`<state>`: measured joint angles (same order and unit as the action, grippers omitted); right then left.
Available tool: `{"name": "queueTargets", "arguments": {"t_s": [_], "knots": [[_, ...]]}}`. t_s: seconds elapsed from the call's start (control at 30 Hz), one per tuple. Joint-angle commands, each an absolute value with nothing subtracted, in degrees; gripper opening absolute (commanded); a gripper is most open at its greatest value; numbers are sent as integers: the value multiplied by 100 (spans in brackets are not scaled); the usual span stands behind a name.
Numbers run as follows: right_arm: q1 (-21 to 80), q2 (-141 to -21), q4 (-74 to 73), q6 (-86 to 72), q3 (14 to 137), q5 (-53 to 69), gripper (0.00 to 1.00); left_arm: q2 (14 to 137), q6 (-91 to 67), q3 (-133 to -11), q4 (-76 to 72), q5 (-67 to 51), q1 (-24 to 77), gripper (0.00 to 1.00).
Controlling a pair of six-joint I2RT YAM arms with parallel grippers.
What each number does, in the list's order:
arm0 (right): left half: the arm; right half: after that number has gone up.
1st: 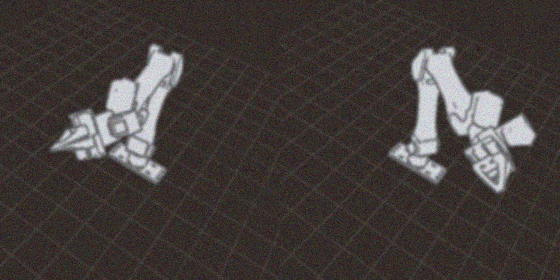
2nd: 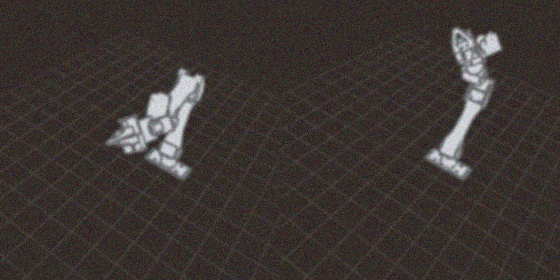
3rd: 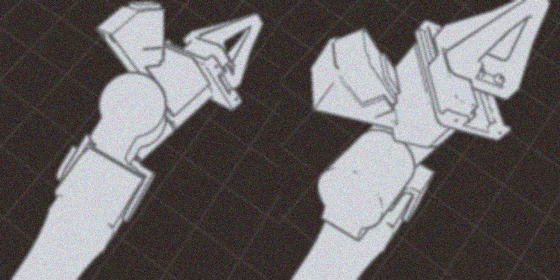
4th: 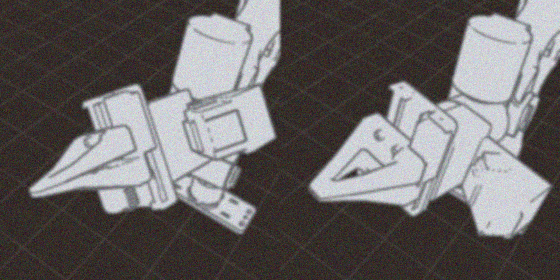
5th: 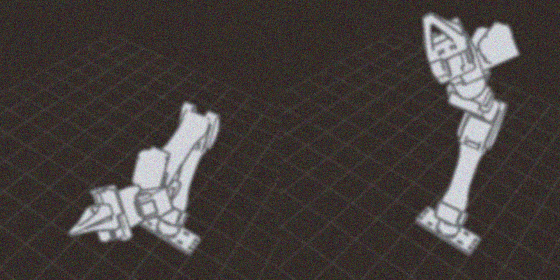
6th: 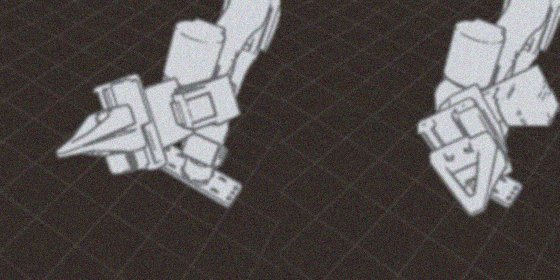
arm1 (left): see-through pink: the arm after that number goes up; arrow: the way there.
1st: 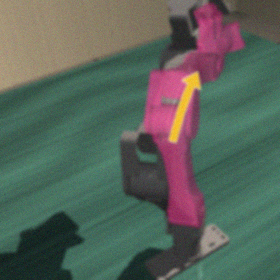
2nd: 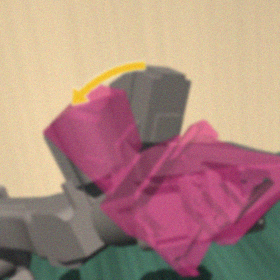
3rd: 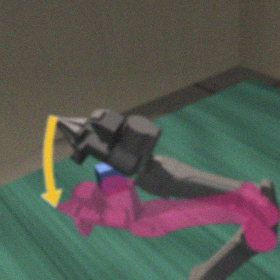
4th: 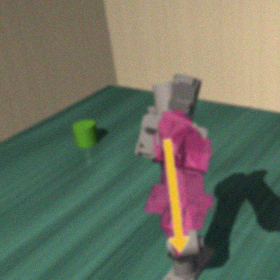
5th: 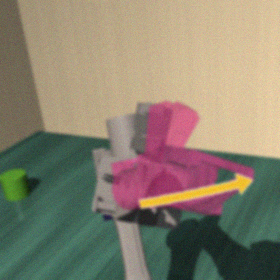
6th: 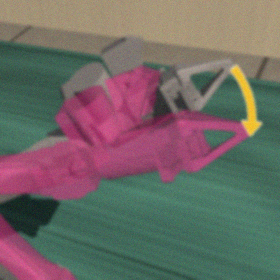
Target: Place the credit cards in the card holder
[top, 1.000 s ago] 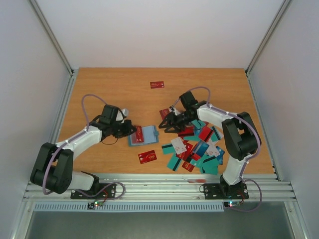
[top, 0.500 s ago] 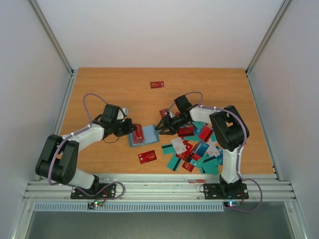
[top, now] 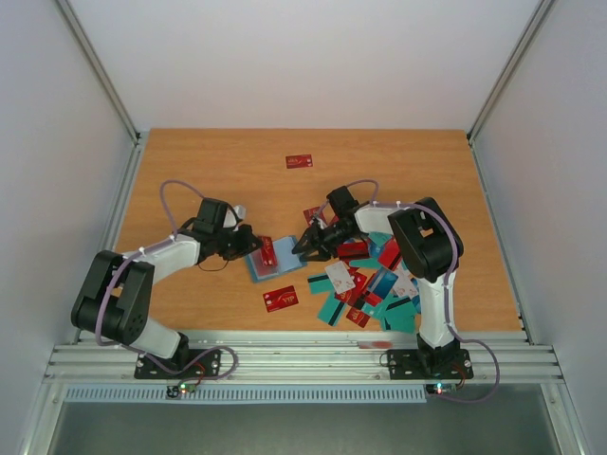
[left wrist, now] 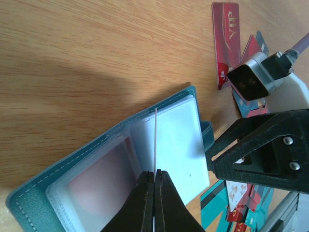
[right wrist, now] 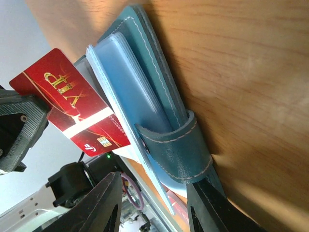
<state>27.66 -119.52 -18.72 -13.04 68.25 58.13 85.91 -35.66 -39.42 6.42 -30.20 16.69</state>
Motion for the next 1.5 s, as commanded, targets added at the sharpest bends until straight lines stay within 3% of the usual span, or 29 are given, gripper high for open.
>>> {"name": "queueTargets", "arguments": {"t_s": [0.0, 0.63, 1.47], "knots": [[2843, -12094, -1875, -1283, 6826, 5774, 38, 8471, -3913, -3810, 202, -3120, 1588, 0], [2865, -12109, -2250, -1353, 6488, 5599, 37, 8588, -5192, -2817, -1167, -3496, 1213, 0], [2863, -12129, -2394, -1282, 6486, 5515, 36, 8267, -5233, -2890, -1200, -3595, 1210, 0]]}}
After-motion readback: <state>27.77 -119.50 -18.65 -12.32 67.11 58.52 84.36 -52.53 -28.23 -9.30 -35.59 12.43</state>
